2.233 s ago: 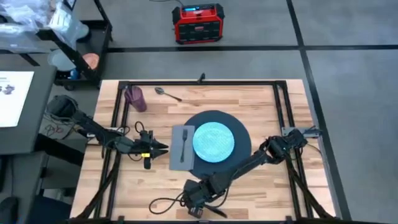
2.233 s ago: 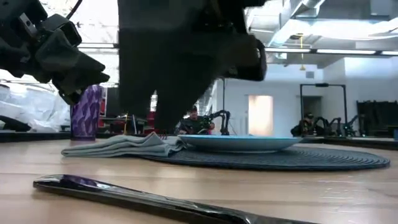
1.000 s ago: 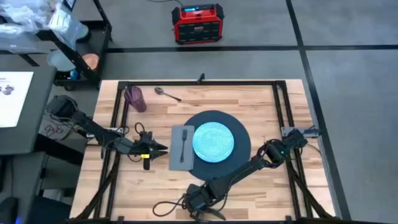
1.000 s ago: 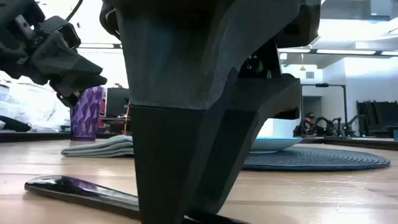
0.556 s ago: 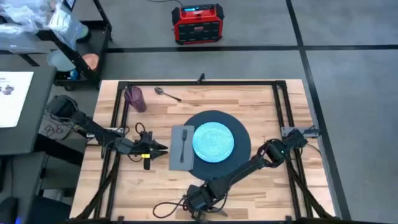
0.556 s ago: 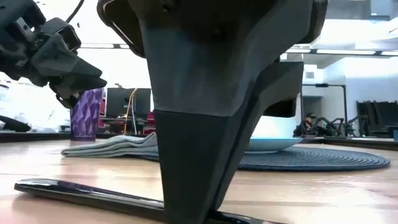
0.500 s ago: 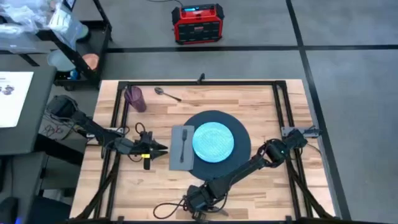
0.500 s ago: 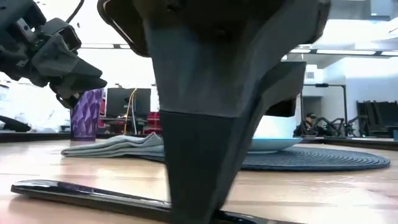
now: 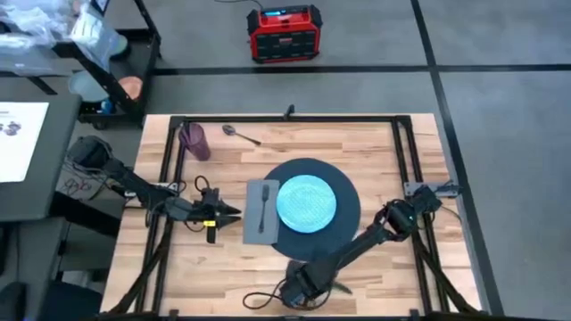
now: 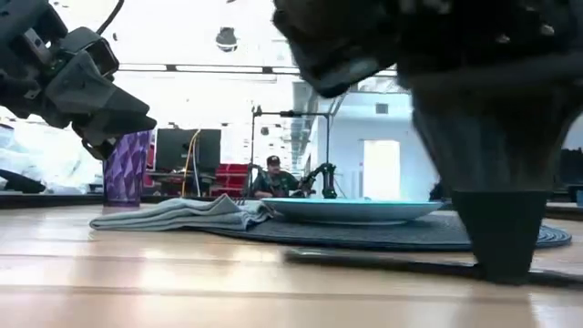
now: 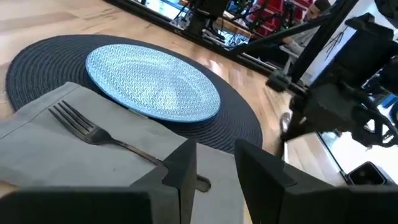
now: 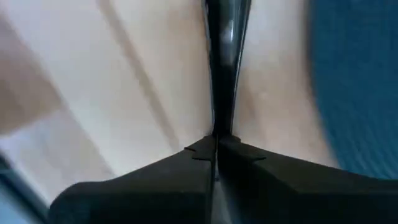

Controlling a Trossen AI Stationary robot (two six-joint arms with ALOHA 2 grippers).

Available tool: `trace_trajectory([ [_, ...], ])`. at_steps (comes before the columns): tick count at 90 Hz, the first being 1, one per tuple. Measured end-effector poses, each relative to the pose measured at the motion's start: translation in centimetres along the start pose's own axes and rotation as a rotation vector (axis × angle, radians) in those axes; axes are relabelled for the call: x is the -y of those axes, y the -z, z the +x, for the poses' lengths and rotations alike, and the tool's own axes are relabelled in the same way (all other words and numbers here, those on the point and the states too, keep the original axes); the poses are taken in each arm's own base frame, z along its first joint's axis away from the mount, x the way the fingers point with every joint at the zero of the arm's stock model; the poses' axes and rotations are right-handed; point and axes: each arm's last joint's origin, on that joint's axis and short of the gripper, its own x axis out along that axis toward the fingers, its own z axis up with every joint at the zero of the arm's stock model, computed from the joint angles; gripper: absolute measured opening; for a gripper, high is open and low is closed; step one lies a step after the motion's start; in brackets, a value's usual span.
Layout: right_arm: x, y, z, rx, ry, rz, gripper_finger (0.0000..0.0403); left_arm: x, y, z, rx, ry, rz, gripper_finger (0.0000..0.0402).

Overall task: Set table place
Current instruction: Put the black knife on the dark blue table mat

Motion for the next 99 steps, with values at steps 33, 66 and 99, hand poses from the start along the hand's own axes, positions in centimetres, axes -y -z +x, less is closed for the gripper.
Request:
trace_trajectory([
  [33, 2.2, 2.3, -5.8, 0.086, 0.137, 0.124, 0.0001, 0.0, 0.0, 0.0, 0.001, 0.001, 0.0, 0.0093],
  [66, 1.9, 4.5, -7.9, 0.244, 0.165, 0.35, 0.0, 0.1, 0.0, 0.0, -0.012, 0.022, -0.011, 0.0093],
  [99, -2.8, 13.7, -3.9, 0.531, -0.057, 0.829, 0.0, 0.1, 0.0, 0.0, -0.013, 0.024, -0.027, 0.0093],
])
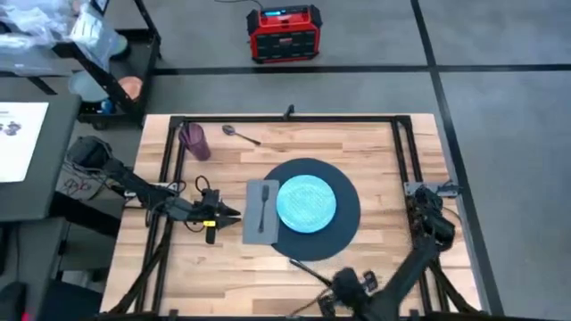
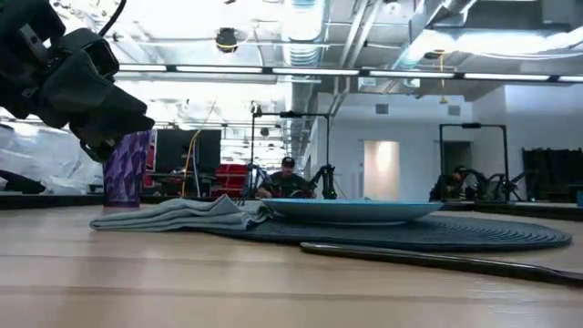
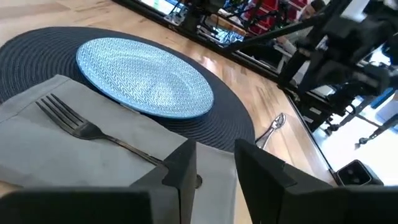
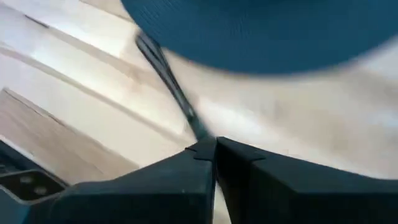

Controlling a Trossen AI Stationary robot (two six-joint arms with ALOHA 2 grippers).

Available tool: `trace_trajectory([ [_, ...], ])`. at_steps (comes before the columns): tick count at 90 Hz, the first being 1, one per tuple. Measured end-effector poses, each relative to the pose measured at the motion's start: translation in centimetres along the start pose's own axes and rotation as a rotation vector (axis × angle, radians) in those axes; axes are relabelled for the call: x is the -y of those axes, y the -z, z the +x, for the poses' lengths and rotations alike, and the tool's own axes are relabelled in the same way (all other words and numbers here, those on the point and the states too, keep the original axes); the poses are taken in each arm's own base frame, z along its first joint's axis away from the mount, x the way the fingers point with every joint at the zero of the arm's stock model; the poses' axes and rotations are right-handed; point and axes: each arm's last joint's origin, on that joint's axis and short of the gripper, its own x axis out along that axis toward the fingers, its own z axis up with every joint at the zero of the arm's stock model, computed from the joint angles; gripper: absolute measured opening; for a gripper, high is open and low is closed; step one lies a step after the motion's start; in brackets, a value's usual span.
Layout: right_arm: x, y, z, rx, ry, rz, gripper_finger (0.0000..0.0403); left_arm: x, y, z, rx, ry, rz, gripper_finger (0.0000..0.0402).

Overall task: Set table place
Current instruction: Put the black knife on the dark blue table mat

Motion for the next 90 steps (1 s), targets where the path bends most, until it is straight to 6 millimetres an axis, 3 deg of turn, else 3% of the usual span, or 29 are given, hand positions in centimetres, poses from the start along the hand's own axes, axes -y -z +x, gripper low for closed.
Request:
trace_trajectory([
  [14, 0.2, 1.8, 2.0, -0.054, -0.093, 0.101, 0.0, 0.0, 0.0, 0.0, 0.001, 0.0, -0.001, 0.0093],
  [30, 0.5, 1.5, 4.8, -0.02, -0.127, 0.162, 0.0, 0.0, 0.0, 0.0, -0.002, 0.003, -0.012, 0.0093],
  [55, 0.7, 1.4, 6.5, -0.047, -0.126, 0.195, 0.0, -0.1, 0.2, 0.0, -0.026, 0.004, -0.01, 0.0093],
  [90, 2.5, 4.3, 5.5, -0.079, -0.203, 0.183, 0.0, -0.2, 0.4, 0.0, -0.043, -0.009, -0.012, 0.0093],
])
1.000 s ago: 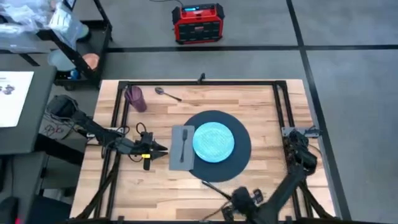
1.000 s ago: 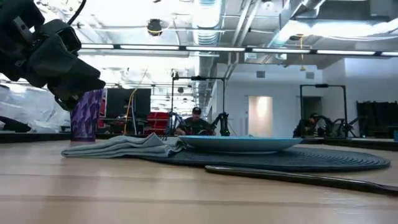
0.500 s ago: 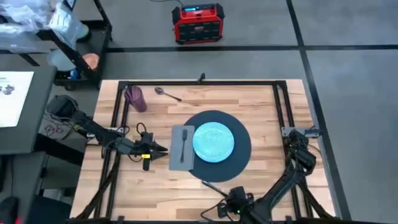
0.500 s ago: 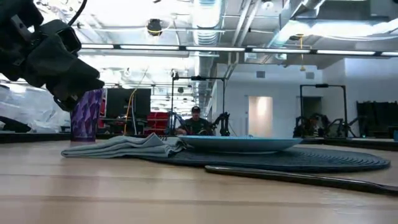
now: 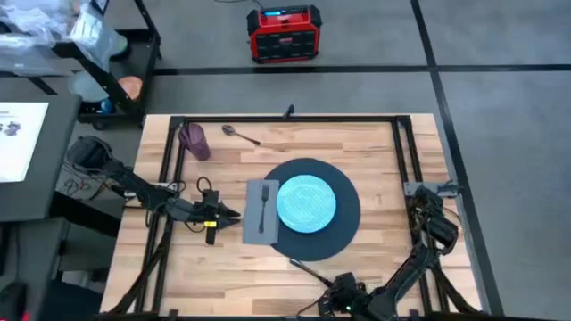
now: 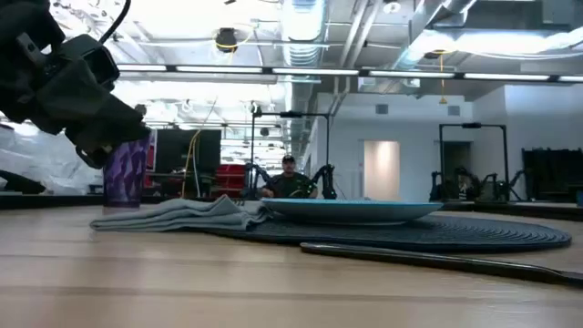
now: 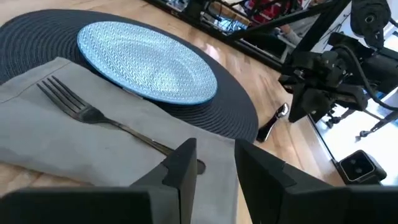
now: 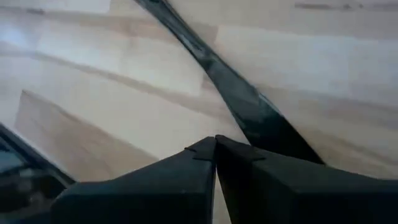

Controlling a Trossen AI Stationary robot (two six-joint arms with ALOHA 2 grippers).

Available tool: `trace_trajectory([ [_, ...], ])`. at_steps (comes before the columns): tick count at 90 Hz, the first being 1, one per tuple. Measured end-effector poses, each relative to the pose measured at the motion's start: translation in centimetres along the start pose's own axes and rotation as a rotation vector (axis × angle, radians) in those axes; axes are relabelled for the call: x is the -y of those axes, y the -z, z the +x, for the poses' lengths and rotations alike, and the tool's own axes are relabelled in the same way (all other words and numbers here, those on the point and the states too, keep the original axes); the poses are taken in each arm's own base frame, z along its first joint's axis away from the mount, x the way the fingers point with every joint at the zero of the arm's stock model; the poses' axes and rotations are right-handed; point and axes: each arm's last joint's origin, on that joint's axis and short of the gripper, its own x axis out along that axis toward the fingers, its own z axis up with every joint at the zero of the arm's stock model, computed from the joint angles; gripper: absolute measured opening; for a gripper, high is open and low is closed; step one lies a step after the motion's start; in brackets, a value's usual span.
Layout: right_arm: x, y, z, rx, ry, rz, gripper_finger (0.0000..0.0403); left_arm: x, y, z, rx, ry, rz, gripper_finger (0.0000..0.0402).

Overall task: Set table place
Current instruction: Put the black knife on the dark blue table mat

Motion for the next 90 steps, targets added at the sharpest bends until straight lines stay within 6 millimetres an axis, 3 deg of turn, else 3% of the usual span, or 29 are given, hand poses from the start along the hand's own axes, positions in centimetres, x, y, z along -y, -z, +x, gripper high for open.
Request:
trace_trajectory([
  [9, 0.0, 0.3, -0.2, 0.045, -0.066, 0.011, 0.0, 0.0, 0.0, 0.0, 0.001, 0.0, -0.009, 0.0093],
  [23, -0.7, -0.4, -0.8, 0.387, -0.348, 0.006, 0.0, 0.0, 0.0, 0.0, 0.001, 0.0, -0.014, 0.0093],
  [33, -1.0, -0.8, -0.7, 0.481, -0.412, 0.012, 0.0, 0.0, 0.0, 0.0, 0.002, 0.0, -0.021, 0.0093],
  [50, -0.4, -0.8, -0.4, 0.406, -0.355, 0.021, 0.0, 0.0, 0.0, 0.0, -0.002, 0.006, -0.036, 0.0093],
  [66, 0.0, -0.5, -2.3, 0.272, -0.297, 0.039, 0.0, 0.1, 0.0, 0.0, -0.012, 0.019, -0.036, 0.0093],
  [90, 0.9, -0.9, -2.9, 0.084, -0.042, -0.032, 0.0, 0.1, 0.0, 0.0, -0.011, 0.018, -0.033, 0.0093],
])
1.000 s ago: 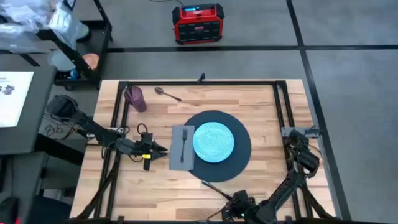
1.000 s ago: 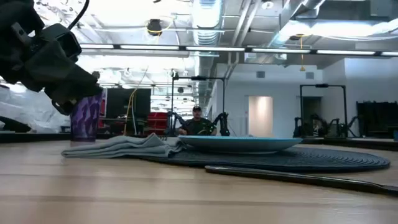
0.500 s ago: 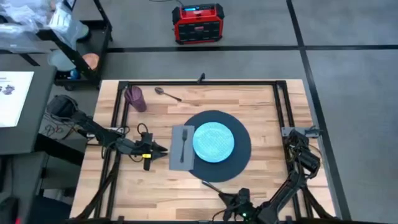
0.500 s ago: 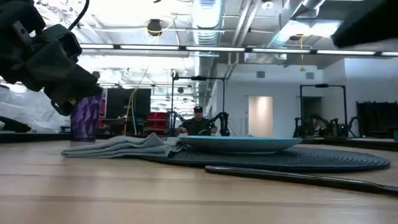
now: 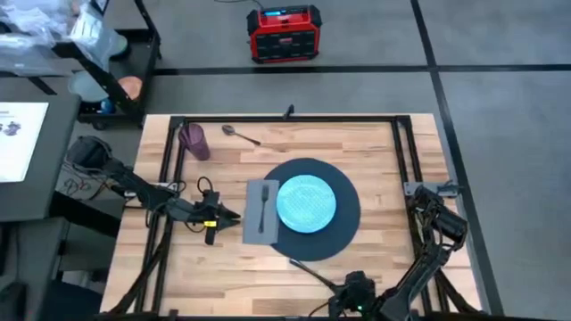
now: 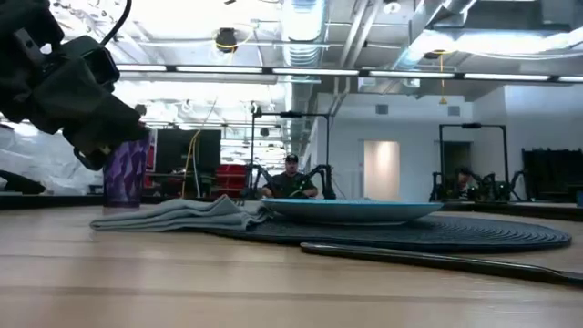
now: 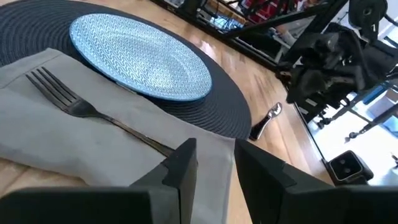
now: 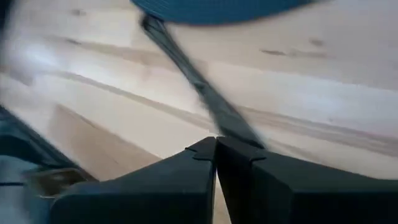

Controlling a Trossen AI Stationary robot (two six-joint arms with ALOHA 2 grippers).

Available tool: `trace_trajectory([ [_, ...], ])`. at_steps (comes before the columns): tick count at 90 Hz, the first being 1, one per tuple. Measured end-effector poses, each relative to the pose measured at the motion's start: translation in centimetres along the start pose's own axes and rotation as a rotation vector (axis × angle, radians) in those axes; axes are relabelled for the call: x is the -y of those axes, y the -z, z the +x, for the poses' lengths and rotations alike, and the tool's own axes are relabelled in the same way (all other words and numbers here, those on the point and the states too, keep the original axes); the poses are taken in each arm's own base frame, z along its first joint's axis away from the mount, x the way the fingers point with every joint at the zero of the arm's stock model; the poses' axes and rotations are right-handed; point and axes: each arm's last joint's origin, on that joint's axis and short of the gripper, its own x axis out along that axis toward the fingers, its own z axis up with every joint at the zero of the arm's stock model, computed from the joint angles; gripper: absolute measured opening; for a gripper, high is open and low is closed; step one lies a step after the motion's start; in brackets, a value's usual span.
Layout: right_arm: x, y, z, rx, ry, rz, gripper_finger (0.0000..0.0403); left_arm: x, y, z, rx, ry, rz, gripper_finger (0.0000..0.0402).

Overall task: Set table place
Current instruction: Put the black knife on the dark blue table mat

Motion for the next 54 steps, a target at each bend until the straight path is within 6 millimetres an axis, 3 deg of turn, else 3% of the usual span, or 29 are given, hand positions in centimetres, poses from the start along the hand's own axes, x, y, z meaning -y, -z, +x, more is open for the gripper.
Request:
trace_trajectory([
  [29, -0.7, -0.1, 0.4, -0.163, 0.075, -0.128, 0.0, 0.0, 0.0, 0.0, 0.001, -0.001, -0.013, 0.0093],
  [46, 0.2, -0.9, 0.6, -0.302, 0.315, -0.178, 0.0, 0.0, 0.0, 0.0, 0.002, 0.0, -0.021, 0.0093],
  [54, 0.9, -1.3, 0.3, -0.277, 0.382, -0.219, 0.0, 0.0, 0.0, 0.0, 0.002, 0.0, -0.023, 0.0093],
])
